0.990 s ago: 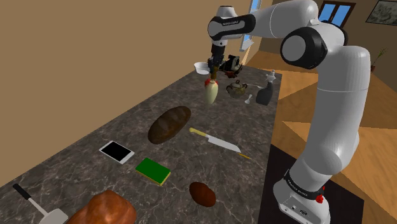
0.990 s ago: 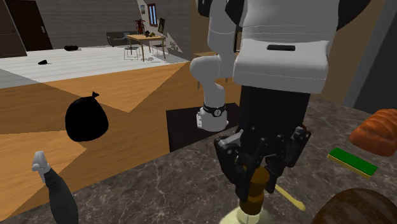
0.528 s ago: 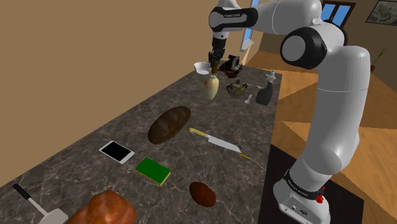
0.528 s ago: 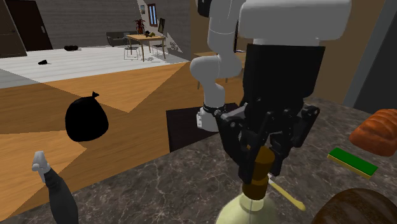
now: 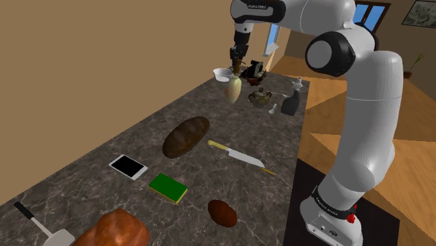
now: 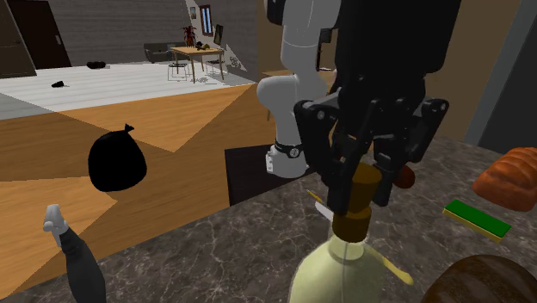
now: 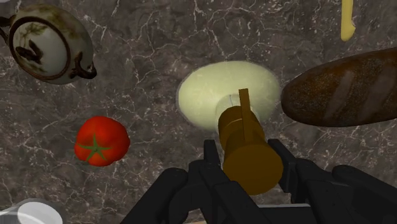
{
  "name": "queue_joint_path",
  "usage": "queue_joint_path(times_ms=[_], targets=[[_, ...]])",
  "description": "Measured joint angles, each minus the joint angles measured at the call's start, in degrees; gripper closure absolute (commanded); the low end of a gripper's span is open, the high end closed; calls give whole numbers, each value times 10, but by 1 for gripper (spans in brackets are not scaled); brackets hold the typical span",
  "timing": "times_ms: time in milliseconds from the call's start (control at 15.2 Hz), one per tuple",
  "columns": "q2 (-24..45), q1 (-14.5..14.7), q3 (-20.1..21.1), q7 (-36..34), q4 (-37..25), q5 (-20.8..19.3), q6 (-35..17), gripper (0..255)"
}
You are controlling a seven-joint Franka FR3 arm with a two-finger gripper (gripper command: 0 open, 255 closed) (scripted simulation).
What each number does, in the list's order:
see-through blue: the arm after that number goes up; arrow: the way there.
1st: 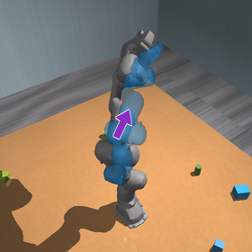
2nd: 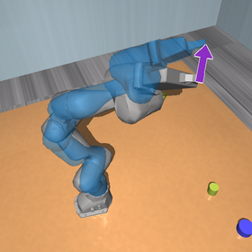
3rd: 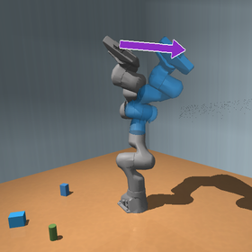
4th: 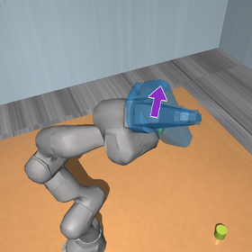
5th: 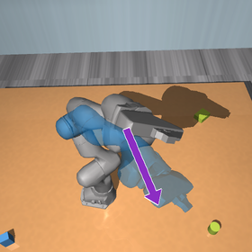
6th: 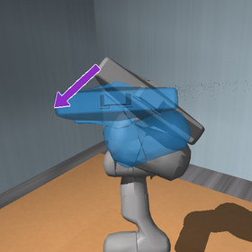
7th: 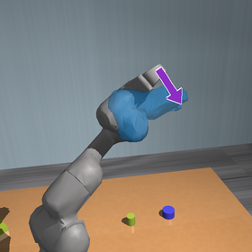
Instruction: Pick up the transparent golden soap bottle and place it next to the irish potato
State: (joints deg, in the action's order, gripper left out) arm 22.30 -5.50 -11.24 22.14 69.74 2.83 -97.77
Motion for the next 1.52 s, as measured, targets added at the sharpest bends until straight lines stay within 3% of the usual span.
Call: queue_joint_path(times_ms=[264,726,1518], targets=[[-5,2,0,-3,-16,-1,21,255],[-167,43,10,-47,167,-37,-2,255],[-395,90,72,-157,370,-70,27,255]])
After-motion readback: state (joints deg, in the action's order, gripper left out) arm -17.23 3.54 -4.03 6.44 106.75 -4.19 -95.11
